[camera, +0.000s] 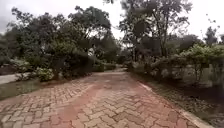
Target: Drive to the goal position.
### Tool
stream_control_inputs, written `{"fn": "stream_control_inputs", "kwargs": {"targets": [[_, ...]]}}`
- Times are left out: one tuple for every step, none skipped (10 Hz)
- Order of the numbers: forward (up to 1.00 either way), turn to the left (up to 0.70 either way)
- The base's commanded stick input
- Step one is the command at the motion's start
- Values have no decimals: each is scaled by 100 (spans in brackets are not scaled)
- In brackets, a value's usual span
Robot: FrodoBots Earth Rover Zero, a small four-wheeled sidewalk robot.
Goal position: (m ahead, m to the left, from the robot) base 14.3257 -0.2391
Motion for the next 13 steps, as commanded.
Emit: {"fn": "stream_control_inputs", "kwargs": {"targets": [[70, -30], [70, -13], [70, 0], [70, 0], [70, 0], [70, 0], [70, 0], [70, 0], [70, 0], [70, 0], [70, -1], [70, -3], [70, -35]]}}
